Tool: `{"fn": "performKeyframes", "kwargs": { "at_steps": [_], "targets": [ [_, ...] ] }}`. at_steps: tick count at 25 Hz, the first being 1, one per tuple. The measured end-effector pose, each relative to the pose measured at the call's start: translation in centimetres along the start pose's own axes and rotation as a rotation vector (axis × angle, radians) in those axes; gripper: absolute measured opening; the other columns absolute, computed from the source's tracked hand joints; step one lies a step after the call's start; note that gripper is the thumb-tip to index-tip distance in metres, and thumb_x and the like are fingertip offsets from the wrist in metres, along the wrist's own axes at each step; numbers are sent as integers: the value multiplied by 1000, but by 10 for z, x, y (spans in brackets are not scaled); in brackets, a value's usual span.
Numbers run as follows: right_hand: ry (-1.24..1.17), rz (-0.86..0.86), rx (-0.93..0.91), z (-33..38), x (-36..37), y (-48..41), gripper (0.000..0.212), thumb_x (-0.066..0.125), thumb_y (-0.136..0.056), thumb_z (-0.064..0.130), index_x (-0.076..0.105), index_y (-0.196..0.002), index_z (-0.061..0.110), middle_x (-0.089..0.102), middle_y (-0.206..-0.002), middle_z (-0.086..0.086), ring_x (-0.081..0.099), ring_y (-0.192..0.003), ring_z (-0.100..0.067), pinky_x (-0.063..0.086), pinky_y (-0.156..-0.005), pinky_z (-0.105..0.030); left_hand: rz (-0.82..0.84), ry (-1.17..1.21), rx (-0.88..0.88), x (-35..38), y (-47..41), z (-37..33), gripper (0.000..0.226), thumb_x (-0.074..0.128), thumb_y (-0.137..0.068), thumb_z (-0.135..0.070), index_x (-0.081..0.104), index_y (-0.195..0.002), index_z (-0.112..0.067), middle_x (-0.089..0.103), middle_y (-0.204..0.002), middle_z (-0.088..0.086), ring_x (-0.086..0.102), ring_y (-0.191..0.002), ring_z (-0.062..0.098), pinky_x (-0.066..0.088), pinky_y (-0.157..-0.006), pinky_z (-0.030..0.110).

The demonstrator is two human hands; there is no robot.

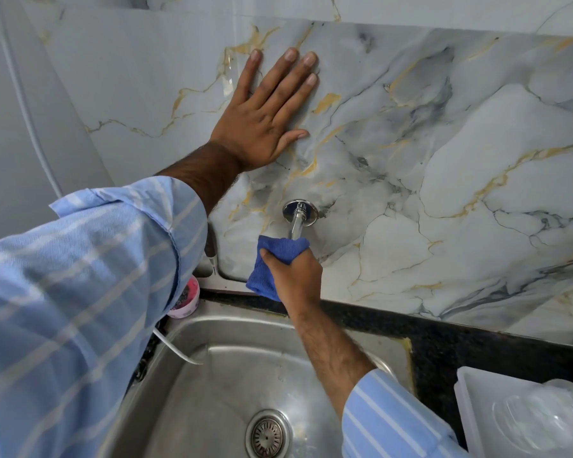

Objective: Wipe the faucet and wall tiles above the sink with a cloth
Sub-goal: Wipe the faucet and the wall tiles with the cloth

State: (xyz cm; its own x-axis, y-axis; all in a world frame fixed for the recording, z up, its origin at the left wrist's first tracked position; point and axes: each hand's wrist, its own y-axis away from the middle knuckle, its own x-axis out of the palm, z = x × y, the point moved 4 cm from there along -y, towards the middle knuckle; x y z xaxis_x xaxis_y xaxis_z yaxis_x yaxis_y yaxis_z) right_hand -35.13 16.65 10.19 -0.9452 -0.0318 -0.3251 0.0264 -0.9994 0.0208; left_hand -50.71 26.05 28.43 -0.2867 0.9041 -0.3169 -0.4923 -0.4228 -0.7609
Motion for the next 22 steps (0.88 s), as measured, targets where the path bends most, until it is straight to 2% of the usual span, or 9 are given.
{"fn": "performKeyframes", "kwargs": {
  "at_steps": [3, 6, 9, 12, 14, 17, 19, 22],
  "targets": [
    [48, 53, 100, 15, 0, -21, 44, 78, -76, 46, 68, -100, 11, 60, -85, 7, 55, -66, -7, 34, -50, -12, 2, 8, 3, -2, -1, 1, 77, 29, -113, -60, 18, -169, -8, 22, -174, 15, 24, -161, 36, 16, -127, 65],
    [132, 147, 228, 31, 0, -49, 31, 73, -81, 37, 61, -91, 10, 59, -89, 0, 56, -71, -15, 41, -57, -22, -3, 10, -9, -3, 0, 1, 77, 32, -113, -60, 20, -168, -8, 26, -173, 15, 26, -161, 35, 18, -127, 64],
    [291, 188, 258, 46, 0, -67, 29, 70, -83, 33, 53, -84, 9, 58, -91, -5, 57, -76, -21, 47, -66, -28, -7, 15, 0, -4, -1, -1, 77, 30, -113, -60, 21, -168, -8, 27, -173, 15, 27, -160, 35, 19, -126, 65],
    [333, 176, 274, 50, 1, -67, 30, 72, -82, 32, 60, -93, 7, 58, -93, -5, 55, -69, -19, 45, -59, -24, -9, 14, -4, -6, -2, 0, 76, 28, -113, -60, 22, -167, -8, 28, -172, 16, 29, -160, 36, 20, -126, 65],
    [338, 165, 268, 49, 0, -58, 37, 71, -84, 28, 62, -112, 5, 61, -102, -5, 58, -78, -19, 45, -64, -24, -9, 14, -2, -8, -2, 0, 76, 29, -113, -60, 22, -167, -8, 29, -172, 16, 30, -159, 36, 22, -125, 65],
    [223, 144, 235, 38, 1, -38, 52, 68, -86, 19, 51, -134, 6, 63, -123, -5, 63, -105, -22, 45, -75, -25, -7, 10, -1, -8, -2, -1, 76, 30, -113, -59, 22, -167, -8, 29, -172, 16, 30, -159, 36, 23, -125, 66],
    [211, 96, 145, 31, -2, -21, 57, 66, -84, 14, 45, -136, 6, 64, -119, -6, 63, -100, -23, 47, -74, -27, -6, 9, -4, -7, -2, -1, 76, 31, -113, -60, 21, -168, -8, 28, -172, 15, 29, -159, 36, 23, -125, 66],
    [236, 18, -20, 21, -6, -2, 50, 66, -81, 12, 44, -125, 4, 62, -99, -4, 64, -85, -22, 57, -72, -33, -2, 8, -5, -7, -2, -1, 77, 32, -113, -60, 20, -168, -8, 27, -173, 15, 28, -160, 36, 22, -125, 66]
  ]
}}
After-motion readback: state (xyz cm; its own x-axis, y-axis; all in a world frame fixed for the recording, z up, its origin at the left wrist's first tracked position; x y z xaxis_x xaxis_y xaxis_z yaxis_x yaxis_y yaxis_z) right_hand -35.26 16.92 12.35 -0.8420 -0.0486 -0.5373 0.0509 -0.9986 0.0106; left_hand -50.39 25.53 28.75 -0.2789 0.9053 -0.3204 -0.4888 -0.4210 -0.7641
